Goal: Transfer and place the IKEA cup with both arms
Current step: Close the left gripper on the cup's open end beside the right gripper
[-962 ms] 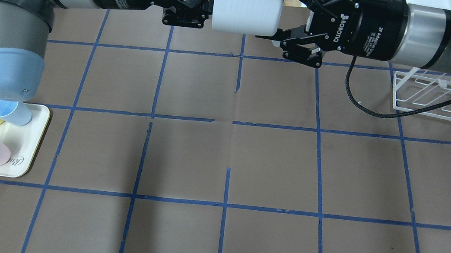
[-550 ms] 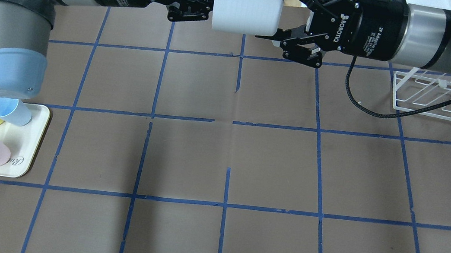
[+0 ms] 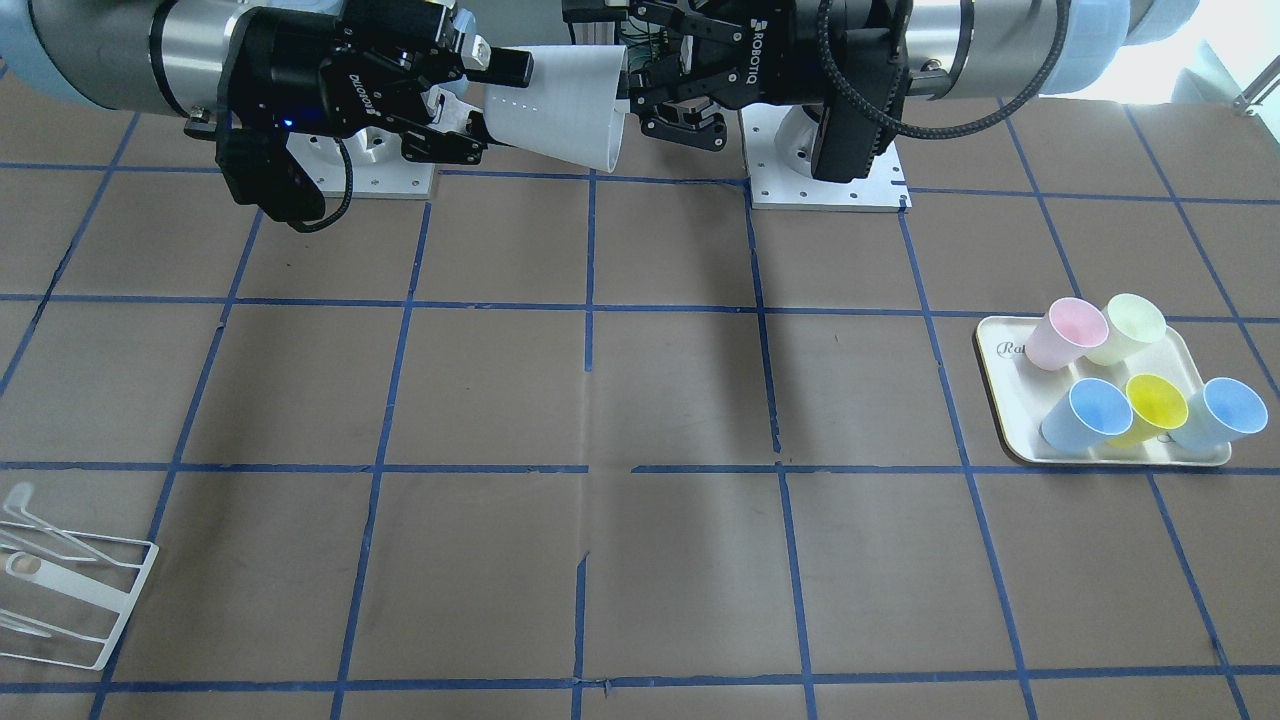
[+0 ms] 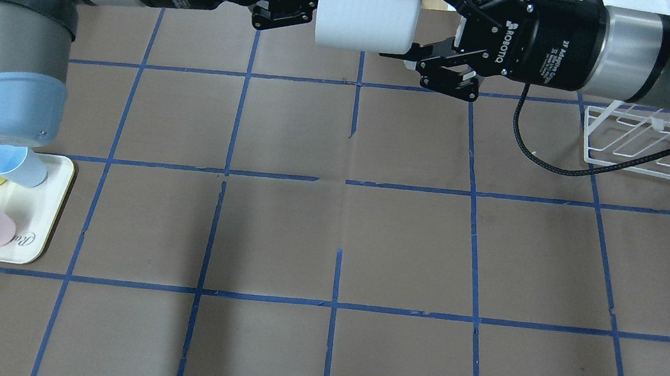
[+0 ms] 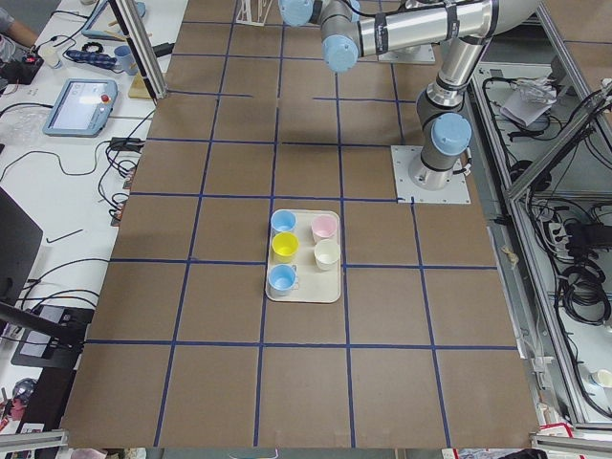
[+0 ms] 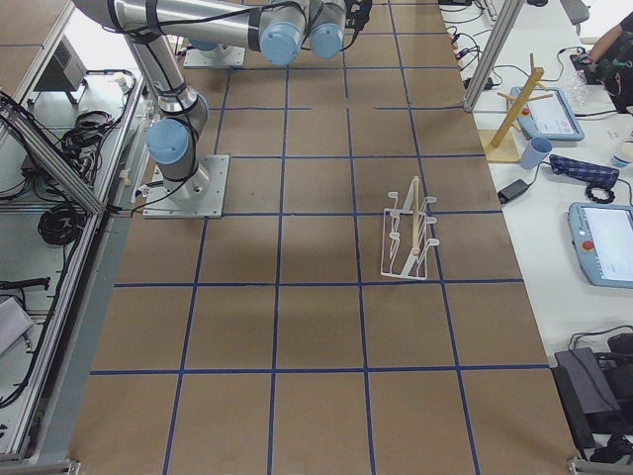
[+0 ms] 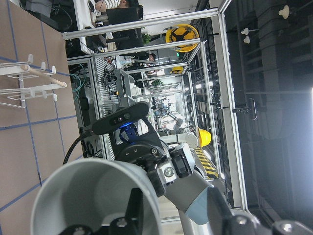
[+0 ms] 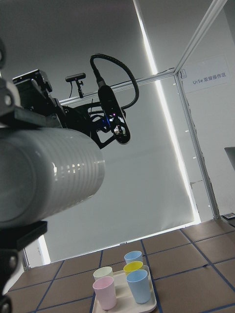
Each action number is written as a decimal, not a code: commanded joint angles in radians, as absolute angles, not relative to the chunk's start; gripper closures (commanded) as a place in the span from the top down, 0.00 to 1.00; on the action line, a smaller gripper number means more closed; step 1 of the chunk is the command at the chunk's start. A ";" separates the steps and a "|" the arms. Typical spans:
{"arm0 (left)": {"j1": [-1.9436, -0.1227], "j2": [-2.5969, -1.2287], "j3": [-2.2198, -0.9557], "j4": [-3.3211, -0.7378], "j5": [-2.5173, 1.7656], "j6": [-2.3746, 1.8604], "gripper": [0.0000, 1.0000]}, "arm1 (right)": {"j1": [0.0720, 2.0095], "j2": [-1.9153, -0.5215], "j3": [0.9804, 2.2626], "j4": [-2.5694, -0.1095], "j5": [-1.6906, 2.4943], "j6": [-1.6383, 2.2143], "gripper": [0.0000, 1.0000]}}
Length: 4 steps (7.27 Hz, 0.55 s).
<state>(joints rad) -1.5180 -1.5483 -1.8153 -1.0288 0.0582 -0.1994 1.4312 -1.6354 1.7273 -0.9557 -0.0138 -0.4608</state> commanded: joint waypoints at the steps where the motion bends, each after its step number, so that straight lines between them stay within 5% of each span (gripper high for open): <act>1: -1.519 -1.551 -1.815 -0.955 0.117 -0.283 0.56 | 1.431 -1.644 1.727 -0.956 -0.014 -0.459 0.24; 4: -1.519 -1.548 -1.818 -0.914 0.135 -0.328 0.52 | 1.431 -1.652 1.729 -0.956 -0.014 -0.436 0.25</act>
<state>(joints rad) -1.5186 -1.5504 -1.8154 -0.9234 0.1318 -0.3185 1.4312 -1.6497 1.7275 -0.9563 -0.0138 -0.4392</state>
